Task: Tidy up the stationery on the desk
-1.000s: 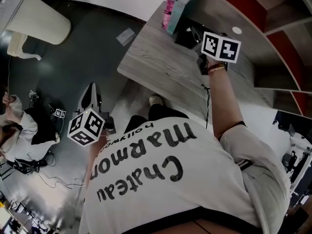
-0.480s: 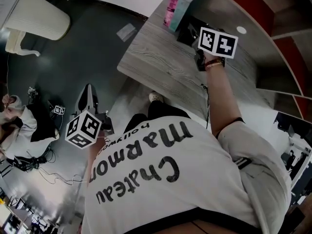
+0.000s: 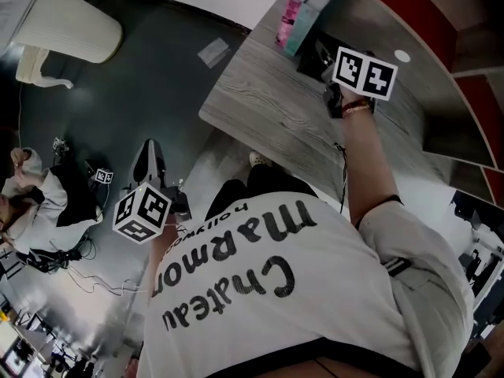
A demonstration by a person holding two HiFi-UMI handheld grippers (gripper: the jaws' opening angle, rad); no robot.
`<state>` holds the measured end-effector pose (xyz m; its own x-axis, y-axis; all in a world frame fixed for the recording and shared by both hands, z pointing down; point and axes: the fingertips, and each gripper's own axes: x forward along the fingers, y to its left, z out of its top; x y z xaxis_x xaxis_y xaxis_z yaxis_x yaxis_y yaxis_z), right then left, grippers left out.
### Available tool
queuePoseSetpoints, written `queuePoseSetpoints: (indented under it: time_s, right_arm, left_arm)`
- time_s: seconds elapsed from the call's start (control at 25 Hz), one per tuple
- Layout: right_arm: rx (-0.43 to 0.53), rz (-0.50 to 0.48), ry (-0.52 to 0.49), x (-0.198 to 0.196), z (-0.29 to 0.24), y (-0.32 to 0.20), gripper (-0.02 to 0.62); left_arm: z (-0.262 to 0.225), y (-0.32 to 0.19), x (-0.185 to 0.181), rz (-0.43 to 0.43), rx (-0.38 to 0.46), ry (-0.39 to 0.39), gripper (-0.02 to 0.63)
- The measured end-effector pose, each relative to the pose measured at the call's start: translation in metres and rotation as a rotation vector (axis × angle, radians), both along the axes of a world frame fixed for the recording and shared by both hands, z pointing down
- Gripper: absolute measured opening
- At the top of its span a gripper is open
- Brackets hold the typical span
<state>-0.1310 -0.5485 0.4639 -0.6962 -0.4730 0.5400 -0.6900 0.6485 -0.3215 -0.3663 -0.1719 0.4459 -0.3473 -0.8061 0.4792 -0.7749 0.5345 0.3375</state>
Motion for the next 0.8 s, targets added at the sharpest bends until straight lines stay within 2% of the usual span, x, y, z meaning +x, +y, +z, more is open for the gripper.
queuePoseSetpoints:
  time_s: [0.28, 0.44, 0.64, 0.8]
  right_arm:
    - [0.008, -0.021, -0.031, -0.004, -0.003, 0.002, 0.092]
    - [-0.013, 0.026, -0.093, 0.003, -0.012, 0.006, 0.152]
    - [0.024, 0.099, -0.123, 0.032, -0.036, 0.031, 0.155]
    - [0.039, 0.137, -0.14, 0.054, -0.048, 0.08, 0.149]
  left_arm:
    - [0.004, -0.012, 0.004, 0.01, 0.023, 0.028, 0.017]
    - [0.002, -0.018, 0.01, 0.05, 0.034, 0.031, 0.017]
    - [-0.021, -0.034, 0.013, 0.144, 0.104, 0.009, 0.017]
    - [-0.04, -0.046, 0.028, 0.255, 0.178, 0.005, 0.017]
